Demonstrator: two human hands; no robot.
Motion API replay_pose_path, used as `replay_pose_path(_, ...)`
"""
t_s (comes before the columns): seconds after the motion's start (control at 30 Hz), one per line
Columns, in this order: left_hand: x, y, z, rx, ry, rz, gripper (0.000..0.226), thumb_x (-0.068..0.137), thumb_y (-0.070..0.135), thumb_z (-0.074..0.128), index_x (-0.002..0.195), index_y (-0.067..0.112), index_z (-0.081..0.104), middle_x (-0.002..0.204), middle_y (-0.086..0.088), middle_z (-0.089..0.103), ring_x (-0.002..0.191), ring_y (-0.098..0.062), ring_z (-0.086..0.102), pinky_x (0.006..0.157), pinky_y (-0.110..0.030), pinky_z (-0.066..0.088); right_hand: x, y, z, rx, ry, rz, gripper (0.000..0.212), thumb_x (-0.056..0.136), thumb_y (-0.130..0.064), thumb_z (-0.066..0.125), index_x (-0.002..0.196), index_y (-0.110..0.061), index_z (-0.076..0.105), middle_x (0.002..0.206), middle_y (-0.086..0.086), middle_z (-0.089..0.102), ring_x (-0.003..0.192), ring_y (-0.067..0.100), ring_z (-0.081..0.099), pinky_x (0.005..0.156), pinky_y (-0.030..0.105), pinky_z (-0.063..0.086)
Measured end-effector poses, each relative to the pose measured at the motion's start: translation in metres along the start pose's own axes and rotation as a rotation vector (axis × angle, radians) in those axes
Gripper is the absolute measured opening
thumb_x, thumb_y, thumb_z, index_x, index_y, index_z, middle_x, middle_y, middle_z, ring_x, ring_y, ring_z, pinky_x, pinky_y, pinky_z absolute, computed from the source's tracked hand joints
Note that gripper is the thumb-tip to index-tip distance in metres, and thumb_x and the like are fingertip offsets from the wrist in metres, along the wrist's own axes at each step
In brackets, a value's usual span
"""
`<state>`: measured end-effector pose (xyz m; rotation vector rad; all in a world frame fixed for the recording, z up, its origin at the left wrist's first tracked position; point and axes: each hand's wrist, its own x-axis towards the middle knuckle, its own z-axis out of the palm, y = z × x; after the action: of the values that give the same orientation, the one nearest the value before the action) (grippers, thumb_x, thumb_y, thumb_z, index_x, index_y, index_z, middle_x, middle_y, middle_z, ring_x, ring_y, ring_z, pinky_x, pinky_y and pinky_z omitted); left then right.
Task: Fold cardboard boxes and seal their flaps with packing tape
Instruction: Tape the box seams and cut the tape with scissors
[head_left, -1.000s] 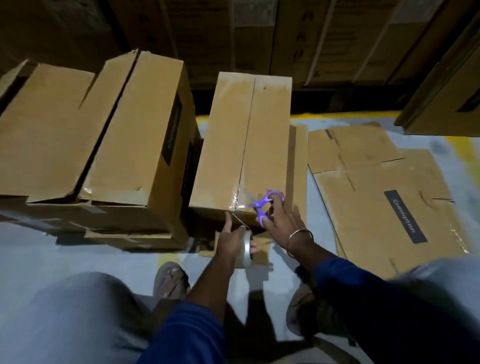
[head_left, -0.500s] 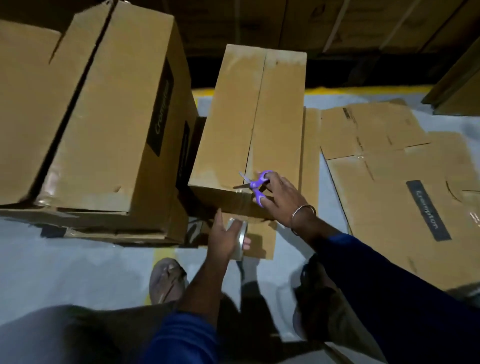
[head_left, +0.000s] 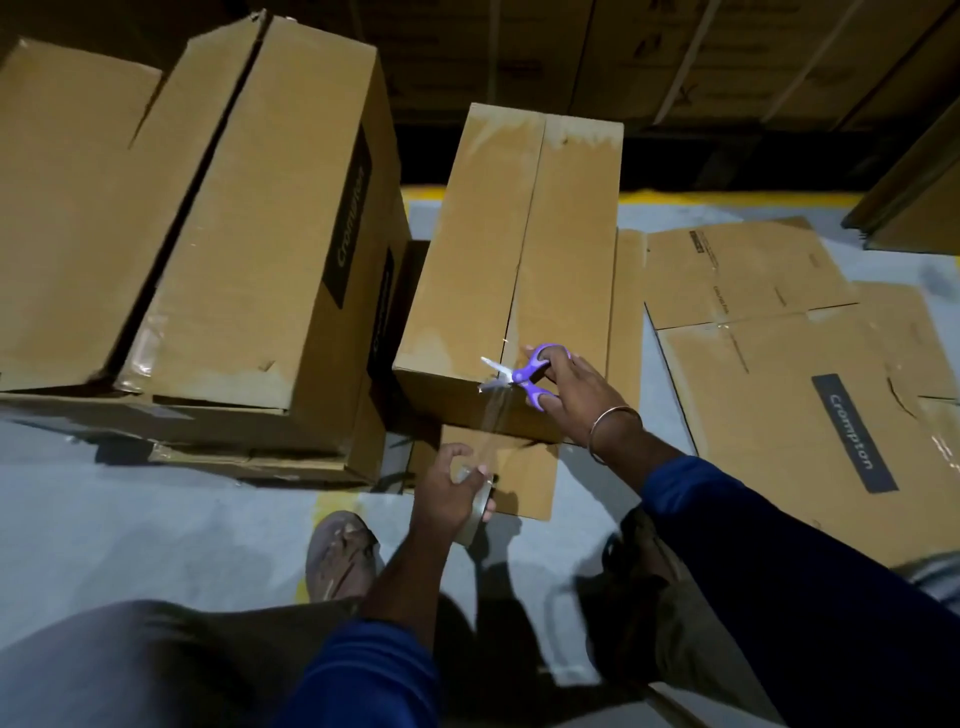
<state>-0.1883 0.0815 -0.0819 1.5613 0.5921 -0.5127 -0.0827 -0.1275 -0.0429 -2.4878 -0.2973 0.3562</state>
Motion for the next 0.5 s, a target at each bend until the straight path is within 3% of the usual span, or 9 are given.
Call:
replay_pose_path(0.1, -0.005, 0.001, -0.002, -0.04, -0.045, -0.119, 0.009, 0.1, 0.014, 0.067, 0.104, 0.01, 0.061, 0.083, -0.025, 0.068, 0.055, -0.028, 0.065, 0.055, -0.035, 0.054, 0.002, -0.005, -0.007, 0.167, -0.015, 0.058, 0.039, 0.091, -0.02, 0.062, 0.124, -0.03, 0.044, 0.129, -0.009, 0.068, 0.119, 0.029, 0.058, 0.105, 0.039, 0.045)
replay_pose_path(0.17, -0.007, 0.0, 0.0, -0.035, -0.043, -0.142, 0.011, 0.099, 0.016, 0.068, 0.104, 0.007, 0.064, 0.084, -0.025, 0.072, 0.059, -0.027, 0.068, 0.055, -0.033, 0.054, 0.001, -0.013, -0.022, 0.286, -0.011, 0.122, 0.038, 0.092, -0.022, 0.067, 0.125, -0.027, 0.05, 0.107, -0.01, 0.075, 0.105, 0.027, 0.067, 0.089, 0.031, 0.05)
replay_pose_path(0.27, -0.007, 0.001, 0.0, -0.077, -0.02, -0.16, 0.01, 0.098, 0.015, 0.069, 0.102, 0.007, 0.067, 0.086, -0.027, 0.074, 0.061, -0.027, 0.069, 0.057, -0.034, 0.055, -0.006, -0.024, -0.059, 0.432, -0.08, 0.209, 0.04, 0.081, -0.028, 0.077, 0.117, -0.019, 0.062, 0.101, 0.005, 0.078, 0.092, 0.025, 0.073, 0.066, 0.026, 0.052)
replay_pose_path(0.3, -0.007, 0.002, 0.0, -0.095, -0.025, -0.169, 0.009, 0.098, 0.014, 0.069, 0.101, 0.006, 0.067, 0.085, -0.028, 0.073, 0.06, -0.027, 0.068, 0.055, -0.034, 0.054, -0.011, -0.024, -0.072, 0.464, -0.172, 0.273, 0.04, 0.08, -0.03, 0.08, 0.114, -0.016, 0.064, 0.1, 0.009, 0.078, 0.084, 0.025, 0.073, 0.057, 0.023, 0.05)
replay_pose_path(0.37, -0.008, 0.004, -0.001, -0.139, -0.044, -0.181, 0.007, 0.099, 0.011, 0.067, 0.098, 0.004, 0.065, 0.08, -0.028, 0.069, 0.053, -0.027, 0.064, 0.051, -0.032, 0.052, -0.022, -0.019, -0.091, 0.429, -0.491, 0.461, 0.043, 0.084, -0.034, 0.083, 0.116, -0.013, 0.065, 0.092, 0.01, 0.077, 0.069, 0.023, 0.07, 0.053, 0.022, 0.049)
replay_pose_path(0.43, -0.009, 0.007, -0.004, -0.159, -0.068, -0.191, 0.006, 0.099, 0.009, 0.066, 0.095, 0.006, 0.064, 0.077, -0.028, 0.066, 0.051, -0.027, 0.061, 0.053, -0.032, 0.052, -0.032, -0.012, -0.092, 0.261, -0.763, 0.611, 0.06, 0.073, -0.05, 0.088, 0.117, -0.015, 0.069, 0.086, 0.013, 0.074, 0.069, 0.023, 0.068, 0.063, 0.028, 0.053)
replay_pose_path(0.5, -0.008, 0.007, -0.006, -0.148, -0.079, -0.194, 0.008, 0.099, 0.01, 0.067, 0.091, 0.009, 0.065, 0.076, -0.029, 0.066, 0.055, -0.029, 0.061, 0.059, -0.038, 0.052, -0.036, -0.005, -0.076, 0.147, -0.856, 0.665, 0.056, 0.07, -0.059, 0.086, 0.105, -0.017, 0.074, 0.08, 0.011, 0.07, 0.068, 0.02, 0.065, 0.07, 0.031, 0.052)
